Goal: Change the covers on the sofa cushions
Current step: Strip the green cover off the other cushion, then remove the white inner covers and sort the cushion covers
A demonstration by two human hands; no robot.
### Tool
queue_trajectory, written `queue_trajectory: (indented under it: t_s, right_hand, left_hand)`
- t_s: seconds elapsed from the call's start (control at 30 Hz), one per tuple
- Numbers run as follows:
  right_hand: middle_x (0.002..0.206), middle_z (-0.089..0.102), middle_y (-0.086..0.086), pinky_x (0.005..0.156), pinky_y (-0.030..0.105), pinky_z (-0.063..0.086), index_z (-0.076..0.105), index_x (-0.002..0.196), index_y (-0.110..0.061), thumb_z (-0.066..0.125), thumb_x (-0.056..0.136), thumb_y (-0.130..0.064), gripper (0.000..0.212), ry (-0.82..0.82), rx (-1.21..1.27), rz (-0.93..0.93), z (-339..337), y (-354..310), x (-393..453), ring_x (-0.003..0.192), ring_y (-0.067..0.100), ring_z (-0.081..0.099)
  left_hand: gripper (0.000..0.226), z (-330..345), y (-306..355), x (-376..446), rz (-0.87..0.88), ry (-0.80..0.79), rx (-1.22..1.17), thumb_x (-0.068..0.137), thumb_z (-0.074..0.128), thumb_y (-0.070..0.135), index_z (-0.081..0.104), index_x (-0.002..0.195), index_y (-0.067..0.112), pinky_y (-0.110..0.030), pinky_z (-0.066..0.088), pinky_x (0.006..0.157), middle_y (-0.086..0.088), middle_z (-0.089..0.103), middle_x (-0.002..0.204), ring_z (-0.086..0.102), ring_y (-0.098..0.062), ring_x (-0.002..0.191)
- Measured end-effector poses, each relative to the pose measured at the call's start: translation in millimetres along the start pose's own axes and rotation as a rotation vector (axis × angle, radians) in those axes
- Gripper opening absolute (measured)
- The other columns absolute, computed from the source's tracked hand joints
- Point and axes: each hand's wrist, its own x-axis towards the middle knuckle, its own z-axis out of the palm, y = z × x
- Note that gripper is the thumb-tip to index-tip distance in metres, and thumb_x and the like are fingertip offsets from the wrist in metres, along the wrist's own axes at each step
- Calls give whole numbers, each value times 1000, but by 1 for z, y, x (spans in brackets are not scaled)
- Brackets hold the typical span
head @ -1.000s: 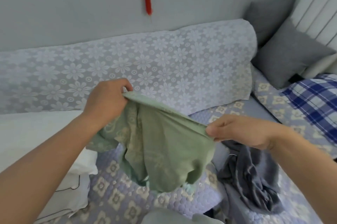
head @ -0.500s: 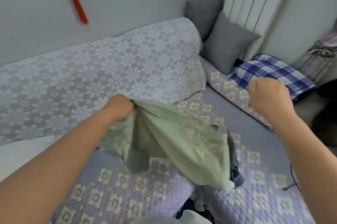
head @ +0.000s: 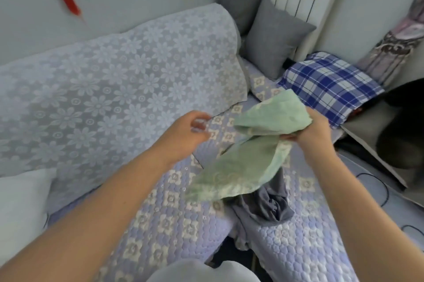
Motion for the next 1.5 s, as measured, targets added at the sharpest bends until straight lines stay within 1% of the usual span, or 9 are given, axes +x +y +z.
queue_trajectory:
  t_s: [0.17, 0.33, 0.43, 0.57, 0.7, 0.8, 0.93, 1.2, 1.5]
  right_hand:
    - [99, 67, 2, 76, 44, 55, 60, 107, -23, 60, 89, -7, 25, 53, -415, -146, 2, 56, 40, 92, 28, 64]
    - [137, 49, 17, 69, 29, 45, 29, 152, -7, 63, 90, -6, 70, -392, -885, 363, 36, 176, 42, 92, 23, 46]
    - [139, 50, 17, 66, 19, 35, 35, 150, -9, 55, 96, -9, 58, -536, -909, 383, 71, 195, 19, 102, 19, 41]
    - [111, 52, 3, 86, 31, 49, 53, 140, -9, 55, 96, -13, 44, -807, -991, 344, 143, 193, -7, 98, 19, 49]
    - [95, 59, 14, 74, 37, 49, 59, 127, 6, 53, 94, -8, 36, -835, -945, 267, 211, 180, -28, 87, 28, 59]
    - [105, 66, 19, 86, 45, 55, 60, 126, -4, 56, 92, -10, 35, -857, -941, 204, 274, 174, -59, 94, 35, 68]
    - [119, 63, 16, 90, 45, 55, 57, 131, -8, 57, 94, -10, 37, -1071, -929, 88, 375, 148, -151, 98, 30, 68]
    - [110, 65, 9, 77, 34, 52, 56, 123, -16, 56, 97, -12, 26, -1687, -909, -120, 542, 109, -436, 93, 27, 71]
    - [106, 66, 10, 69, 32, 52, 62, 113, -13, 56, 93, -10, 21, -1648, -944, -110, 726, 169, -666, 75, 18, 70]
  left_hand:
    - [19, -11, -99, -18, -413, 32, -68, 100, 58, 17, 66, 116, 23, -38, 57, 87, -6, 68, 101, 65, -17, 86]
    - [16, -22, -172, -55, -638, 48, -183, 96, 65, 21, 70, 112, 19, -36, 57, 83, -6, 70, 103, 66, -18, 86]
    - [17, -30, -199, -76, -715, 138, -289, 95, 65, 15, 73, 110, 15, -36, 55, 81, -7, 72, 97, 67, -20, 83]
    - [13, -46, -217, -107, -773, 220, -438, 98, 63, 14, 71, 108, 11, -34, 51, 79, -8, 69, 92, 64, -23, 83]
    - [16, -66, -236, -137, -759, 313, -573, 99, 58, 9, 71, 109, 12, -33, 50, 80, -7, 69, 92, 66, -22, 84]
    - [15, -87, -256, -173, -751, 404, -647, 100, 59, 16, 70, 110, 13, -31, 51, 79, -6, 70, 95, 68, -21, 86]
    - [13, -117, -291, -246, -734, 593, -844, 100, 58, 17, 68, 109, 15, -29, 50, 72, -5, 68, 93, 66, -19, 79]
    - [13, -199, -420, -407, -754, 1101, -1214, 99, 60, 18, 68, 90, 12, -29, 54, 66, -2, 68, 77, 65, -17, 68]
    - [9, -373, -585, -520, -719, 1155, -1298, 101, 54, 12, 63, 99, 11, -28, 50, 62, -4, 62, 77, 59, -17, 63]
